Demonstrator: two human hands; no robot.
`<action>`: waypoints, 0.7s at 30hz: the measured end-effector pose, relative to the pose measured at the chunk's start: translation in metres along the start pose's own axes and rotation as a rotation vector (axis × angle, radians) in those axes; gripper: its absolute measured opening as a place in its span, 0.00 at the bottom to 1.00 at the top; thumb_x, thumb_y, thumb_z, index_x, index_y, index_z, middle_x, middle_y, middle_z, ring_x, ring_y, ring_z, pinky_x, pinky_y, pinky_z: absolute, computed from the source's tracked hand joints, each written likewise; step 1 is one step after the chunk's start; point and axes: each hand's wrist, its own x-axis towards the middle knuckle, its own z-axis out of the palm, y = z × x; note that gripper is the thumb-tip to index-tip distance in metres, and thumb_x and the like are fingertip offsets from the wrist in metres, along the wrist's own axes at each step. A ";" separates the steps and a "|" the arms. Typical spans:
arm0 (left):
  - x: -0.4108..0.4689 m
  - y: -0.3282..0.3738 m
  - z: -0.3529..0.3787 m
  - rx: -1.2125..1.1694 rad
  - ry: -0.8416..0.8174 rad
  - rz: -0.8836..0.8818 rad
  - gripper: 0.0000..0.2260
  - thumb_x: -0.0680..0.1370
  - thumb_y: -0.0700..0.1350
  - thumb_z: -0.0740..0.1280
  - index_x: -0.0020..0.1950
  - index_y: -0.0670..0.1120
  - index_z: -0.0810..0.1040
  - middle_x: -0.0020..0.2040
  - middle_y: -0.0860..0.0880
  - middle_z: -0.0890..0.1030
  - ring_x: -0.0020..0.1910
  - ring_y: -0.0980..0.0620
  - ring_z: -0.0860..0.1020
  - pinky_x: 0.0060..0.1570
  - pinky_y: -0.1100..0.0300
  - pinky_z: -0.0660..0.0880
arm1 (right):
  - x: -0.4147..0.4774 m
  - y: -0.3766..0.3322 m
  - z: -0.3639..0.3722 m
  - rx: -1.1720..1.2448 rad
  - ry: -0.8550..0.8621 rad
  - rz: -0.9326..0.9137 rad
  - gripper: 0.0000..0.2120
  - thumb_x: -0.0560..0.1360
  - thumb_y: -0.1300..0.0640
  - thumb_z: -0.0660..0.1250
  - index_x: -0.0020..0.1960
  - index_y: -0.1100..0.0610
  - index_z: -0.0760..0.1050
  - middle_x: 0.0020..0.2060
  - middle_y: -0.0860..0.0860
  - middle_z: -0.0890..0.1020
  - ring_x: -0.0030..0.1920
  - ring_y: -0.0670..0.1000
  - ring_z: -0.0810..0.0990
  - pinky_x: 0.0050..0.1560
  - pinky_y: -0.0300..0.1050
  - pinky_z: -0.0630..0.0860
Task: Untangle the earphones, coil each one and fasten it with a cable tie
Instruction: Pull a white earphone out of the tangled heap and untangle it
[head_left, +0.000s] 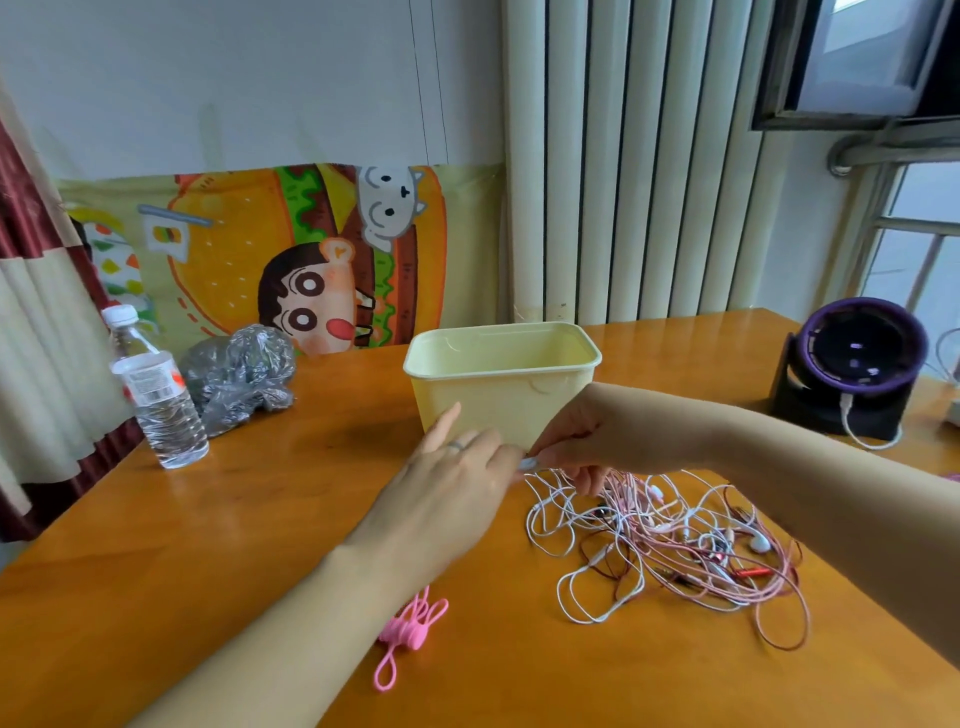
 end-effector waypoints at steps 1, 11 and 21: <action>0.001 -0.001 0.001 0.002 -0.011 -0.007 0.02 0.77 0.39 0.66 0.45 0.45 0.78 0.36 0.49 0.77 0.36 0.50 0.79 0.67 0.45 0.63 | 0.001 0.001 0.001 0.006 -0.002 0.002 0.11 0.77 0.57 0.64 0.58 0.57 0.79 0.37 0.50 0.82 0.36 0.47 0.81 0.42 0.38 0.80; -0.014 -0.020 -0.001 -0.751 -0.251 -0.725 0.14 0.83 0.46 0.52 0.44 0.50 0.74 0.35 0.51 0.75 0.36 0.54 0.74 0.36 0.62 0.69 | 0.006 0.030 0.031 -0.469 0.078 -0.041 0.15 0.76 0.53 0.66 0.63 0.49 0.75 0.61 0.47 0.76 0.59 0.47 0.74 0.59 0.39 0.73; -0.026 -0.021 -0.008 -1.150 -0.176 -0.894 0.14 0.84 0.45 0.51 0.44 0.46 0.74 0.33 0.52 0.70 0.37 0.54 0.71 0.46 0.55 0.70 | 0.014 0.040 0.039 -0.470 0.073 0.003 0.12 0.77 0.49 0.64 0.57 0.52 0.80 0.54 0.46 0.81 0.49 0.43 0.78 0.49 0.30 0.74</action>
